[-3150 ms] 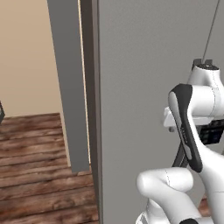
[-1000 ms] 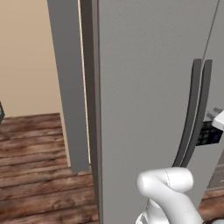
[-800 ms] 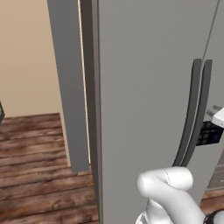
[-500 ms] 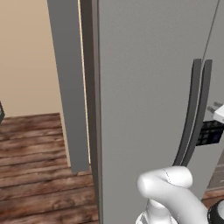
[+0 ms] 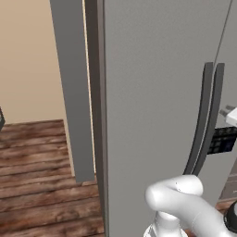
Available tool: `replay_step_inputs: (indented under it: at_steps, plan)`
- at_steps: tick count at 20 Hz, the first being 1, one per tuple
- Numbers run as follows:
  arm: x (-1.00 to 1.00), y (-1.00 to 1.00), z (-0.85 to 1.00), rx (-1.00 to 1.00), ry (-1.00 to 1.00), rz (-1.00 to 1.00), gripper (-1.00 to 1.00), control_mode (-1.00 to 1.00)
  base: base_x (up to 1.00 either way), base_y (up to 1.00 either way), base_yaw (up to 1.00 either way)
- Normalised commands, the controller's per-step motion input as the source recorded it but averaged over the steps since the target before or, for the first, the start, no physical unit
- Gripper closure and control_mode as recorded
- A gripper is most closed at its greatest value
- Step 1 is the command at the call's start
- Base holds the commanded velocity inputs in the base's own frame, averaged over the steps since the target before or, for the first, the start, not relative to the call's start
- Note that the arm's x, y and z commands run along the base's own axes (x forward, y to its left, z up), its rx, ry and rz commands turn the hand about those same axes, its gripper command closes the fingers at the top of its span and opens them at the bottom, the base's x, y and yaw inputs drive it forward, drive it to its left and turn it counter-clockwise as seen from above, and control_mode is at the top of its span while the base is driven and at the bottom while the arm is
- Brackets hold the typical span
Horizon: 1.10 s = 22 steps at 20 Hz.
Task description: Open the freezer door, pick up the ice cube tray from the freezer, and place it on the dining counter.
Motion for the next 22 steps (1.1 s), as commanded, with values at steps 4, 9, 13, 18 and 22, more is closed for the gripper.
replay_step_inputs:
  at_steps: [4,9,13,18,22]
  plan:
    - [0.00,0.05,0.09,0.00,0.00,0.00,-1.00,-1.00,0.00,0.00,0.00]
    - [0.00,0.13,0.14,0.00,0.00,0.00,-1.00,-1.00,0.00,0.00,0.00]
    - [0.12,0.04,0.07,0.00,0.00,0.00,-1.00,-1.00,0.00,0.00,0.00]
    - [0.17,0.03,0.01,0.00,0.00,0.00,-1.00,-1.00,0.00,0.00,0.00]
    - [0.06,0.17,0.00,0.00,0.00,0.00,-1.00,-1.00,0.00,0.00,0.00]
